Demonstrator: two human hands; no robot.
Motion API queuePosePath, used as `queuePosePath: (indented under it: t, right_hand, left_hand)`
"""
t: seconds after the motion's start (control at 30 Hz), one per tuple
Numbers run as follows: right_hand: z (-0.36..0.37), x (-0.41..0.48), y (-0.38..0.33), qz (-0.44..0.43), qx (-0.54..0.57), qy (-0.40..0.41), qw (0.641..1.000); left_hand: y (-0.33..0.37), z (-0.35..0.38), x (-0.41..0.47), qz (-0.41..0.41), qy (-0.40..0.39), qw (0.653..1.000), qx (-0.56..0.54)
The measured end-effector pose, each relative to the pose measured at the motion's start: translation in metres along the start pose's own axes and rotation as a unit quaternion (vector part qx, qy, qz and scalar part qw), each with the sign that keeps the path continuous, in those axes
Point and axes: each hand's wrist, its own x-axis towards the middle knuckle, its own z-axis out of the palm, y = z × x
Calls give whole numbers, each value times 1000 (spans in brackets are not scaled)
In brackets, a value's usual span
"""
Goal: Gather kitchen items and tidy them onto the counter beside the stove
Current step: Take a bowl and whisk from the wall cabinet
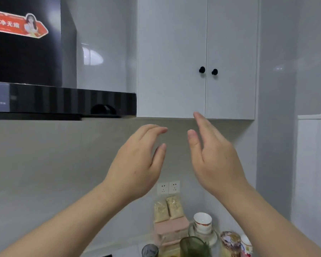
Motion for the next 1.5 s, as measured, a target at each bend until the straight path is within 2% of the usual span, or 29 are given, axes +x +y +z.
queuePosePath:
  t: [0.23, 0.53, 0.7, 0.9, 1.0, 1.2, 1.5]
  right_hand:
    - [-26, 54, 38, 7, -5, 19, 1000]
    - [-32, 99, 82, 62, 7, 18, 998]
    - [-28, 124, 99, 92, 23, 36, 995]
    - [-12, 141, 131, 146, 57, 45, 987]
    - [-7, 143, 146, 158, 60, 70, 983]
    - [0, 143, 161, 164, 51, 67, 983]
    - [1, 144, 178, 189, 41, 59, 979]
  left_hand:
    - [29, -7, 71, 43, -1, 997, 59]
    - [49, 51, 131, 91, -66, 983, 146]
    - [46, 79, 163, 120, -77, 969, 202]
    - [30, 111, 218, 98, -67, 963, 241]
    - [26, 130, 244, 100, -89, 950, 284]
    - [8, 171, 306, 124, -75, 933, 330]
    - [8, 211, 349, 87, -61, 903, 415]
